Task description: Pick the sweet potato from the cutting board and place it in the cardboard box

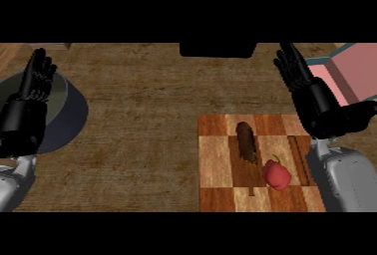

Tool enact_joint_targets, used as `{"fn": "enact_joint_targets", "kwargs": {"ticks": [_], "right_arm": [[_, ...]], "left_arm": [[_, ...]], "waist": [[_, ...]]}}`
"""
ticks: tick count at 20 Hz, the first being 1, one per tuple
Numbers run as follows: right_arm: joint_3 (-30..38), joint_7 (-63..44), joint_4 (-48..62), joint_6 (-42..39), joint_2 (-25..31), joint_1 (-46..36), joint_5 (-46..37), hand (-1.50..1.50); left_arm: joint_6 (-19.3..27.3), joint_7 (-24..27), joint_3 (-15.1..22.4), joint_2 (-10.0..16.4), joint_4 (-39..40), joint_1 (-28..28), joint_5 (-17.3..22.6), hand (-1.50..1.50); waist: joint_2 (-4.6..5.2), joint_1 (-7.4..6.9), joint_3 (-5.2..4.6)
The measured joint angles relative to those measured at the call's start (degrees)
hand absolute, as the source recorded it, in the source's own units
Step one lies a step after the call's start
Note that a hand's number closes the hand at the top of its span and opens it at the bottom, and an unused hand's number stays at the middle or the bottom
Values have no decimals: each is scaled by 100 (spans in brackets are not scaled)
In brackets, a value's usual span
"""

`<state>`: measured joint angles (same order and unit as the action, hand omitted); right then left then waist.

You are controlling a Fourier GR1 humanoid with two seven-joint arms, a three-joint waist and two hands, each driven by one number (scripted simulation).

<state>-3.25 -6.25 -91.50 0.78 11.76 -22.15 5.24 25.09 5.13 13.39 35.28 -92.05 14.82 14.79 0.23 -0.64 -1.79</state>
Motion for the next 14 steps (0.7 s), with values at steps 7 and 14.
{"fn": "enact_joint_targets", "kwargs": {"ticks": [7, 14], "right_arm": [[-603, -392, -186, 748, 932, 29, -2356, 150], [-944, -1296, -366, 1881, 1571, 650, -5025, -150]], "left_arm": [[139, -260, 1, -391, 607, -634, 262, 0], [227, -380, -2, -711, 597, -883, 481, 0]], "waist": [[-35, 152, 36], [-141, 433, 165]]}}
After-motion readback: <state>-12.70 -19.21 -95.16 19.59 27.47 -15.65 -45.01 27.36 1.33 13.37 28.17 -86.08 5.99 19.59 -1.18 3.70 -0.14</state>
